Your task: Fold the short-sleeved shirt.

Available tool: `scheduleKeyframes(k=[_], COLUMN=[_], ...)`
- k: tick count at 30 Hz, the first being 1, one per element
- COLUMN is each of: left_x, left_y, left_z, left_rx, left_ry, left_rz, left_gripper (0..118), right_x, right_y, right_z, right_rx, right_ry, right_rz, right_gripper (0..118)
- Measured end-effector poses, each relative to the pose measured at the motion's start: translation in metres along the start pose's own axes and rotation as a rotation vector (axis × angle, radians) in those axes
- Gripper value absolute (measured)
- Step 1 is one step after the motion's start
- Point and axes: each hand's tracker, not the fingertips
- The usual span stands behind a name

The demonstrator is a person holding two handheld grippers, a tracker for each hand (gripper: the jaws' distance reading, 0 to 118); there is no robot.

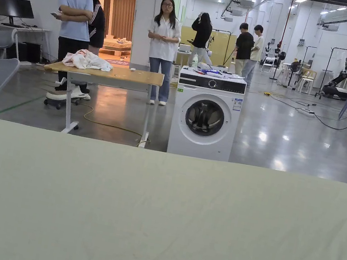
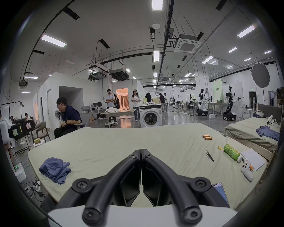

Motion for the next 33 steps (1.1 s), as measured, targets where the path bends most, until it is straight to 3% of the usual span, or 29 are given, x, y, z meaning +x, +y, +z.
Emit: scheduleKeyframes(k=[3, 4, 5, 7, 9, 11, 16, 26, 31, 33], left_x=[0.000, 0.001, 0.000, -0.001, 0.000, 0.003, 0.010, 0.002, 0.005, 0.005], left_y=[0.004, 0.005, 0.005, 0.007, 0.009, 0.011, 0.017, 0.009, 0.011, 0.012], left_z=[-0.001, -0.001, 0.000, -0.001, -0.003, -0.001, -0.005, -0.004, -0.007, -0.007], left_rx=[0.005, 0.005, 0.007, 0.009, 0.005, 0.027, 0.025, 0.013, 0.004, 0.001], left_ry=[0.004, 0.012, 0.019, 0.021, 0.011, 0.012, 0.003, 0.008, 0.010, 0.006], left_rz=[0.021, 0.024, 0.026, 0.031, 0.037, 0.037, 0.025, 0.031, 0.046, 0.056], left_gripper=[0, 0, 8, 45, 88, 100, 118, 118, 118, 118], right_x=[0.000, 0.000, 0.000, 0.000, 0.001, 0.001, 0.001, 0.001, -0.005, -0.004], right_y=[0.001, 0.001, 0.002, 0.003, 0.003, 0.003, 0.009, 0.011, 0.022, 0.020], right_z=[-0.001, -0.001, -0.001, -0.001, -0.001, -0.001, -0.002, -0.002, -0.009, -0.009], right_rx=[-0.001, 0.000, 0.003, 0.007, 0.013, 0.021, 0.022, 0.026, 0.005, 0.012], right_ry=[-0.002, -0.002, 0.000, 0.014, 0.015, 0.018, 0.039, -0.012, -0.150, -0.106], right_rz=[-0.001, 0.001, 0.001, -0.008, -0.016, -0.019, -0.041, -0.045, -0.129, -0.120], right_gripper=[1, 4, 13, 59, 98, 110, 118, 118, 118, 118])
